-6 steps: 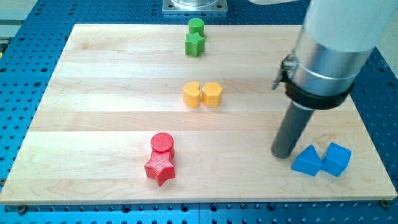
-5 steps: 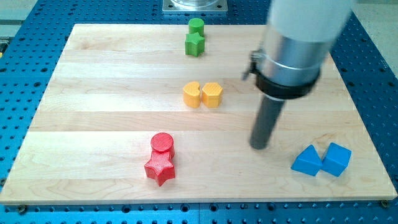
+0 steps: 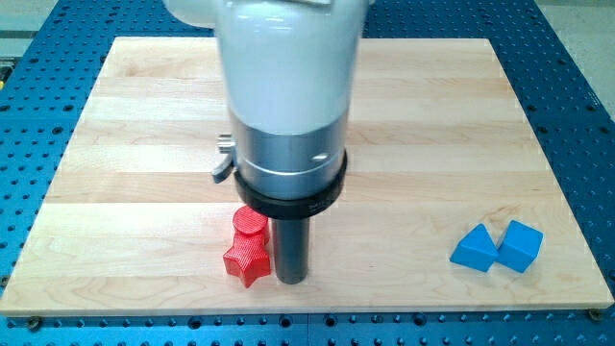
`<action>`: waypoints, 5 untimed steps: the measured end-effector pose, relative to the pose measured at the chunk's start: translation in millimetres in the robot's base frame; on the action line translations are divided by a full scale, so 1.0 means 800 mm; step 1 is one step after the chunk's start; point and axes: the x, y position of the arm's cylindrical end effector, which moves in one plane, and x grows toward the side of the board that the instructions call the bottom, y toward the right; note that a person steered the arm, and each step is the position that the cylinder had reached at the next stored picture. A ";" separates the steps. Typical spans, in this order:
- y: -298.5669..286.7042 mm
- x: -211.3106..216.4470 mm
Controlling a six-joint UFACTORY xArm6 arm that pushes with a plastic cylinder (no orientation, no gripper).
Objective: Move the red star slightly to the left
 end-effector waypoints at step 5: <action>0.032 0.024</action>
